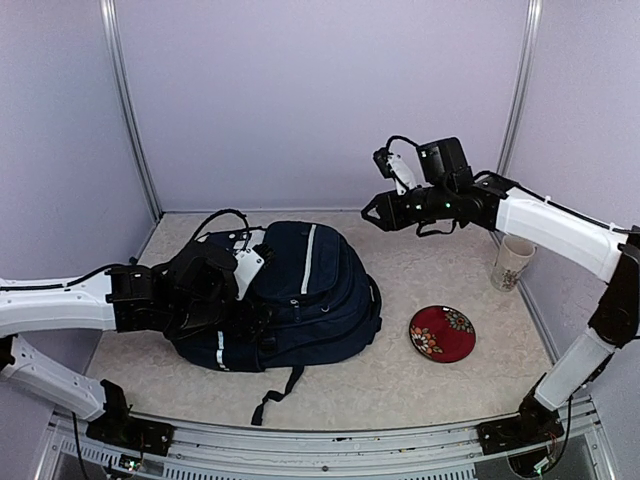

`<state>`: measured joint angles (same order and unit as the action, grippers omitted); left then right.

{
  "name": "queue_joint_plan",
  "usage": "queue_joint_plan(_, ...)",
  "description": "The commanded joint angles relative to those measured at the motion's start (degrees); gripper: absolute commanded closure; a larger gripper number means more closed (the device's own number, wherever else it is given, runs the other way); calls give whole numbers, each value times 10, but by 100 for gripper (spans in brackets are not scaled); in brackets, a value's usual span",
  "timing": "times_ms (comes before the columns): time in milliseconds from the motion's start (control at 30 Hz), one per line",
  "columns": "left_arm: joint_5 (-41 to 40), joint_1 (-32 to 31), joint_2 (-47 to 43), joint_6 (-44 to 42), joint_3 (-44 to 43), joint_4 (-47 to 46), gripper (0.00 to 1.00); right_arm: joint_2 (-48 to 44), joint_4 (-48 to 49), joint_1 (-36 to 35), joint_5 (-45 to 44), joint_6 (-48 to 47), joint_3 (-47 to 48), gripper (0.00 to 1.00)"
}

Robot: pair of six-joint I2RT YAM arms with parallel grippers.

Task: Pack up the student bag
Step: Hold the upper front pocket of the student bag.

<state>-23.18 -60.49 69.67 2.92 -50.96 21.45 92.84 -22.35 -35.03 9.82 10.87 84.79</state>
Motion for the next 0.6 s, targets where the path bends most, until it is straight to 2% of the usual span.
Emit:
queue_joint_plan(0, -18, -2, 19, -43, 5, -21, 5, -90, 36, -123, -44, 22, -94, 59)
queue_joint_plan(100, -9, 1, 27, -70, 8, -41, 6, -120, 41, -193, -40, 47, -131, 63)
queue_joint_plan(200, 18, 5, 34, -86, 16, -65, 11, -131, 98, -239, 13, 86, -187, 66)
queue_joint_plan(233, 27, 6, 36, -89, 19, -75, 17, -132, 116, -249, 25, 99, -201, 67)
queue_joint_plan(333, 50, 9, 37, -92, 29, -98, 57, -126, 156, -274, 27, 125, -229, 70)
queue_joint_plan(433, 84, 8, 36, -89, 36, -111, 83, -101, 181, -291, 3, 144, -241, 72)
queue_joint_plan(533, 113, 3, 32, -83, 40, -122, 99, -75, 182, -304, -22, 164, -233, 73)
queue_joint_plan(567, 118, 1, 31, -78, 45, -128, 100, -70, 186, -304, -30, 180, -235, 73)
